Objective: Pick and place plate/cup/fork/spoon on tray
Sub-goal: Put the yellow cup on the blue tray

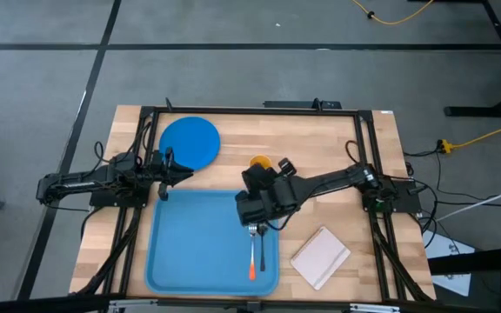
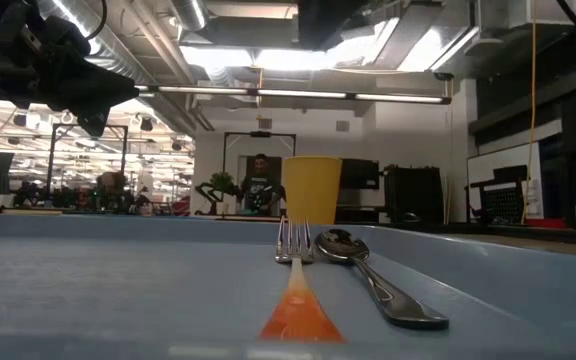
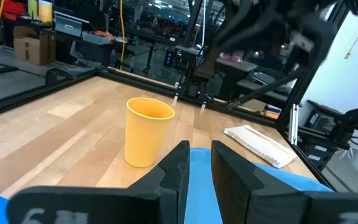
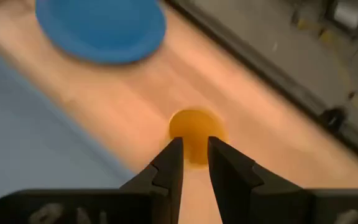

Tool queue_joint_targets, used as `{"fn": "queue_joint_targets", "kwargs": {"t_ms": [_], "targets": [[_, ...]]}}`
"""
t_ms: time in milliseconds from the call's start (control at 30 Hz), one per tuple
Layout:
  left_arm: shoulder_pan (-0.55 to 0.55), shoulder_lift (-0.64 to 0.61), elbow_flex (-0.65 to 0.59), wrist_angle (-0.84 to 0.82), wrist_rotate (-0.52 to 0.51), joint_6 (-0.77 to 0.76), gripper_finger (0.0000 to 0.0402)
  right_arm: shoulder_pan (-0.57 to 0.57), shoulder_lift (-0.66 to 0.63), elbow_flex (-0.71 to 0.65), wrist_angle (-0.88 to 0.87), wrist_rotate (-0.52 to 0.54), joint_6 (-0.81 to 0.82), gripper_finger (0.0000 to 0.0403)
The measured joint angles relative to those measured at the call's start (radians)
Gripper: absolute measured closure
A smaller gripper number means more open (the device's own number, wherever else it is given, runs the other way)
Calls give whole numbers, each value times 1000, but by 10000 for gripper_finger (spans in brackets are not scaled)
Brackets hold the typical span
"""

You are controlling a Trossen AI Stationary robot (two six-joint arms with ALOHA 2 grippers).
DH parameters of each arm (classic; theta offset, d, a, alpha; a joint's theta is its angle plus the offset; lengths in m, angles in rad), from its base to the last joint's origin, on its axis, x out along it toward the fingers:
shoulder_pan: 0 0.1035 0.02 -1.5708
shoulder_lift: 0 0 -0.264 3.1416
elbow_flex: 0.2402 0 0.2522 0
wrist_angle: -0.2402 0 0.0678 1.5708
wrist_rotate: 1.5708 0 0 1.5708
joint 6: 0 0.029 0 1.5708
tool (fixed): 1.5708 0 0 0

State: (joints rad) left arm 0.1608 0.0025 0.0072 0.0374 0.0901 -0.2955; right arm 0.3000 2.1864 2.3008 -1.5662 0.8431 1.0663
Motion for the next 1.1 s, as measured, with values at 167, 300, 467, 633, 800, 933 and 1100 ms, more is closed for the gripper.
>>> {"fn": "queue_joint_targets", "kwargs": {"t_ms": [167, 300, 467, 633, 800, 933, 1100], "targets": [[0, 0, 0, 0, 0, 0, 343, -8, -123, -216, -3, 48, 76, 325], [0, 0, 0, 0, 0, 0, 343, -24, -275, -456, 28, 2, 213, 325], [0, 0, 0, 0, 0, 0, 343, -76, -466, -676, 440, -60, -45, 324], [0, 0, 0, 0, 0, 0, 343, -259, -534, -815, 709, -411, -328, 324], [0, 0, 0, 0, 0, 0, 343, -392, -501, -869, 794, -679, -358, 324], [0, 0, 0, 0, 0, 0, 343, -390, -457, -818, 813, -682, -420, 324], [0, 0, 0, 0, 0, 0, 343, -354, -372, -698, 758, -679, -439, 317]]}}
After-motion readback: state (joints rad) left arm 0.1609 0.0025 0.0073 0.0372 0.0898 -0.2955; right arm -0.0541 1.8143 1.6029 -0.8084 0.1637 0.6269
